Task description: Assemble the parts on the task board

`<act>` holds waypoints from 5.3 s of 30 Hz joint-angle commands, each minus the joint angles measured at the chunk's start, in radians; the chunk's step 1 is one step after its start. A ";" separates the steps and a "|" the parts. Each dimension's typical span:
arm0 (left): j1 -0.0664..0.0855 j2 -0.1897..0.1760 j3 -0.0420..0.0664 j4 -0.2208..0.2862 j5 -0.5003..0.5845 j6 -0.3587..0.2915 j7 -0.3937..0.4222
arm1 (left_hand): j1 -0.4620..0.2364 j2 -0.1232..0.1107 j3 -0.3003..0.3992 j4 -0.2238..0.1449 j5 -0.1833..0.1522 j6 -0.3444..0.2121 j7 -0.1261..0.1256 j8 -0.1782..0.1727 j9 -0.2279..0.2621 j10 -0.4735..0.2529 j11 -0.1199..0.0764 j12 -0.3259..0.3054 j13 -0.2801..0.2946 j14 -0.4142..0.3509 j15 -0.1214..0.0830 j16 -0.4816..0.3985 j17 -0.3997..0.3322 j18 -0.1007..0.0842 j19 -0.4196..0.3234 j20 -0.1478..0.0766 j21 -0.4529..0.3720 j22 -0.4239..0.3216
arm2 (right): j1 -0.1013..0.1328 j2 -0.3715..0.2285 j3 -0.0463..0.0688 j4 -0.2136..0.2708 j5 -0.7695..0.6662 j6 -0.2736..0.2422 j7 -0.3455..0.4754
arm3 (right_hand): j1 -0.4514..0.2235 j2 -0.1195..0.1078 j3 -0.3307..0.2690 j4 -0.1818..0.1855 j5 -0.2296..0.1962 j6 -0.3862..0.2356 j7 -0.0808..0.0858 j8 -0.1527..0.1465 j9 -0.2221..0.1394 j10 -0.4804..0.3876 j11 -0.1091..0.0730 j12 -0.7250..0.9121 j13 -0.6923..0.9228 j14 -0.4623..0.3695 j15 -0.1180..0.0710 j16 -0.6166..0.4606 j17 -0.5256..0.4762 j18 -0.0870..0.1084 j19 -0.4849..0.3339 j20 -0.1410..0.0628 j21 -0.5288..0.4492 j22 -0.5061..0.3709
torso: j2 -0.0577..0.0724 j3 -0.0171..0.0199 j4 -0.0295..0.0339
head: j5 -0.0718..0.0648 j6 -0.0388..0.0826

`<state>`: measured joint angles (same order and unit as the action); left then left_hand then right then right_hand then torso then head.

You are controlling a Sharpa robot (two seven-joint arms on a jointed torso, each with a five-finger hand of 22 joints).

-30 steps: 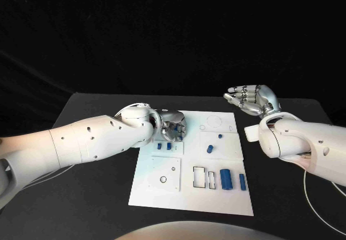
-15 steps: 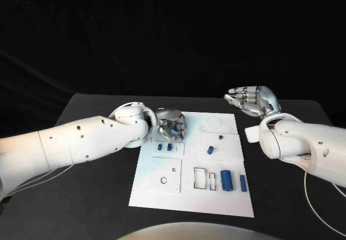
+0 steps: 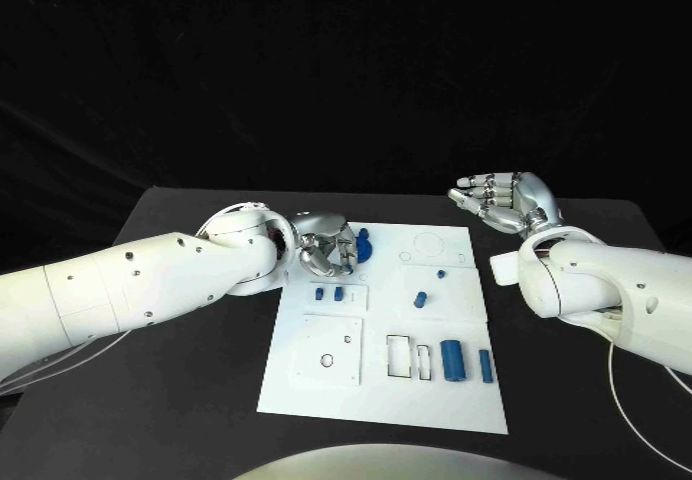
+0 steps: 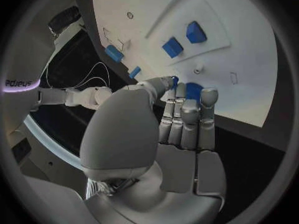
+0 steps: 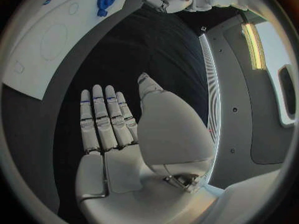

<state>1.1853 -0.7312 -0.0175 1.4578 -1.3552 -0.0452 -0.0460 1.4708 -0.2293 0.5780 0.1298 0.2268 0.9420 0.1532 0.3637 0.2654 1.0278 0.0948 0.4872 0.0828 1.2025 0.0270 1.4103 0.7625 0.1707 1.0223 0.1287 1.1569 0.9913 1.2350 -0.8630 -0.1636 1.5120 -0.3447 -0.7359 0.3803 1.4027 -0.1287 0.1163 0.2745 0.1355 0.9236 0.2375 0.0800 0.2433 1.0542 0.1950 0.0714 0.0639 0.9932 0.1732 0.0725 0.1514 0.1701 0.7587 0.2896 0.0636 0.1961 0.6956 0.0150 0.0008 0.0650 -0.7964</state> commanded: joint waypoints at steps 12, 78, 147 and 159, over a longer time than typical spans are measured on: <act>-0.002 -0.018 0.001 -0.014 -0.036 0.022 -0.008 | -0.007 -0.001 -0.003 -0.006 -0.004 0.007 0.001 -0.008 -0.002 0.006 -0.003 -0.007 -0.002 0.004 0.001 0.003 -0.006 -0.019 0.008 0.001 0.004 0.001 | -0.002 0.002 0.000 -0.002 -0.013 0.019 0.009 | -0.005 0.004 -0.005 -0.002 -0.005 0.007 0.014 0.002 -0.002 0.006 -0.001 -0.002 0.000 0.004 -0.005 -0.003 -0.002 0.011 0.000 -0.003 0.007 -0.001 | 0.001 0.0004 -0.0017 | 0.004 -0.001; -0.003 -0.007 -0.006 -0.031 -0.020 0.070 -0.032 | -0.005 0.010 -0.003 -0.024 -0.013 0.034 -0.004 -0.013 0.001 0.047 -0.011 -0.024 0.000 0.031 -0.006 0.010 0.018 -0.027 0.044 -0.003 0.029 0.036 | -0.002 0.001 0.000 -0.002 -0.013 0.024 0.006 | -0.007 0.005 -0.007 -0.003 -0.004 0.008 0.014 0.001 -0.003 0.007 -0.001 -0.003 0.000 0.005 -0.005 -0.003 -0.005 0.012 0.004 -0.003 0.009 -0.003 | 0.000 0.0010 -0.0007 | 0.002 -0.005; -0.003 0.003 -0.009 -0.037 -0.017 0.056 -0.039 | -0.020 0.002 0.009 -0.039 -0.013 0.007 0.011 -0.066 -0.011 -0.017 0.016 -0.108 -0.011 -0.098 0.015 -0.055 -0.177 -0.004 -0.066 0.011 -0.060 -0.065 | -0.007 0.014 0.000 -0.014 -0.001 0.064 -0.012 | -0.011 0.010 -0.008 -0.001 -0.005 0.009 0.015 -0.001 -0.004 0.006 0.000 -0.003 0.000 0.003 -0.004 -0.004 -0.008 0.011 0.002 -0.003 0.007 -0.006 | 0.001 0.0004 -0.0008 | -0.001 -0.003; -0.003 0.001 -0.009 -0.035 -0.020 0.048 -0.040 | -0.042 -0.020 0.006 -0.034 -0.013 -0.021 0.008 -0.098 -0.020 -0.065 0.034 -0.137 -0.012 -0.167 0.031 -0.076 -0.271 0.000 -0.088 0.025 -0.077 -0.081 | -0.008 0.013 0.000 -0.014 -0.001 0.064 -0.011 | -0.011 0.010 -0.008 -0.001 -0.005 0.009 0.015 -0.001 -0.004 0.006 0.000 -0.003 0.000 0.003 -0.004 -0.004 -0.008 0.011 0.002 -0.003 0.007 -0.006 | 0.001 0.0009 -0.0010 | -0.001 -0.002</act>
<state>1.1827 -0.7307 -0.0264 1.4199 -1.3788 0.0112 -0.0958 1.4377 -0.2465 0.5866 0.0937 0.2143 0.9307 0.1608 0.2692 0.2461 0.9683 0.1287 0.3542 0.0707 1.0398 0.0573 1.3383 0.4972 0.1545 0.9396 0.1539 1.0831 0.9129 1.2273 -0.8504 -0.1636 1.4976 -0.3412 -0.6881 0.3670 1.3948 -0.1208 0.1136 0.2718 0.1355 0.9263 0.2344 0.0800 0.2406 1.0542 0.1950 0.0714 0.0639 0.9932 0.1732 0.0725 0.1443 0.1701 0.7587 0.2896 0.0676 0.1909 0.6961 0.0152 -0.0003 0.0644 -0.7986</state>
